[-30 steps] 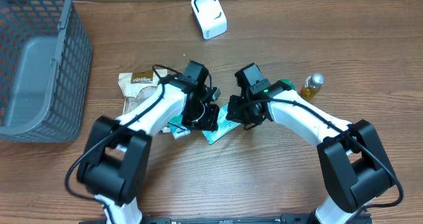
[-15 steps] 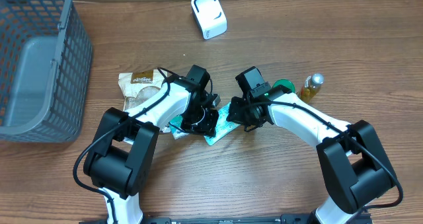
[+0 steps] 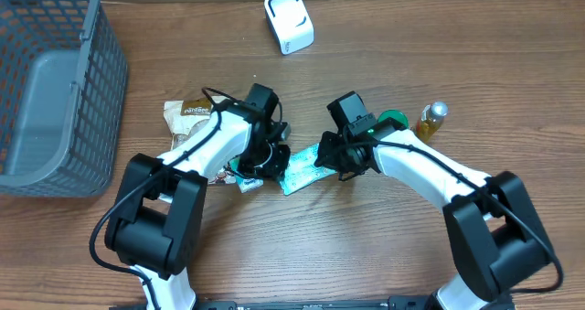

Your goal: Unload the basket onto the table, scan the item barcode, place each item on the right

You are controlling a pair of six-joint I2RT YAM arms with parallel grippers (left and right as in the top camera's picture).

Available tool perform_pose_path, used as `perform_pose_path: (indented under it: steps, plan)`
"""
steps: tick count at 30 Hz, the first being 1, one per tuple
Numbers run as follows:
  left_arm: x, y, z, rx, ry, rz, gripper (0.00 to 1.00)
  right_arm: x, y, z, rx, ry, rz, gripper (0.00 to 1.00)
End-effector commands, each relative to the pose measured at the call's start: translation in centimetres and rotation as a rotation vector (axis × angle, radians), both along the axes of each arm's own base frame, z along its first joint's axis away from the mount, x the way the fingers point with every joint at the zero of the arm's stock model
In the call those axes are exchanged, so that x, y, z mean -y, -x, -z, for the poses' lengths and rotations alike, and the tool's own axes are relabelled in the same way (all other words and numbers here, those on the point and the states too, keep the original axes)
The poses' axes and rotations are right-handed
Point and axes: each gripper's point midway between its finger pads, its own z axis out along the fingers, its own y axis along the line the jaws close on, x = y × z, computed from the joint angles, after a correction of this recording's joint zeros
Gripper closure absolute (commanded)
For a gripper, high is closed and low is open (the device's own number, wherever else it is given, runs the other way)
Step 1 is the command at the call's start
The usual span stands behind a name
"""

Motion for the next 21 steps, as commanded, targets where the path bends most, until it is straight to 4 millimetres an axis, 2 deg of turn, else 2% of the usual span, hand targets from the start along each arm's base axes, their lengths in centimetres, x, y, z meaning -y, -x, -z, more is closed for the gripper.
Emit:
perform_pose_path:
  steps: [1, 4, 7, 9, 11, 12, 13, 16, 17, 18, 21]
  plan:
    - [-0.6, -0.6, -0.7, 0.046, -0.018, 0.010, 0.96, 1.2, -3.1, -3.7, 0.146, 0.025, 0.063, 0.91]
    - [-1.7, -1.8, -0.5, 0.072, -0.056, -0.052, 0.96, 2.7, -4.0, -3.5, 0.171, 0.074, 0.102, 0.67]
    - [-2.9, -3.5, -0.9, 0.093, -0.047, -0.131, 0.96, 3.2, -4.2, -3.4, 0.178, 0.097, 0.115, 0.48]
    - [-3.5, -4.4, -1.2, 0.107, -0.041, -0.163, 0.96, 3.3, -4.1, -3.3, 0.174, 0.099, 0.115, 0.44]
    - [-4.0, -5.1, -1.5, 0.114, -0.036, -0.193, 0.96, 3.3, -3.9, -3.2, 0.167, 0.103, 0.113, 0.35]
    - [-4.3, -5.3, -1.6, 0.118, -0.035, -0.200, 0.95, 3.3, -3.9, -3.2, 0.164, 0.104, 0.113, 0.33]
    - [-4.4, -5.5, -1.6, 0.122, -0.034, -0.204, 0.88, 3.4, -3.8, -3.1, 0.163, 0.105, 0.113, 0.27]
    - [-4.5, -5.4, -1.5, 0.117, -0.036, -0.207, 0.39, 3.4, -3.8, -3.1, 0.162, 0.106, 0.113, 0.03]
    - [-4.5, -5.3, -1.5, 0.112, -0.038, -0.207, 0.11, 3.4, -3.8, -3.1, 0.162, 0.105, 0.113, 0.00]
    - [-4.5, -5.2, -1.5, 0.112, -0.039, -0.205, 0.00, 3.4, -3.8, -3.1, 0.162, 0.106, 0.113, 0.00]
    - [-4.4, -5.5, -1.5, 0.122, -0.035, -0.205, 0.00, 3.4, -3.7, -3.0, 0.155, 0.109, 0.112, 0.00]
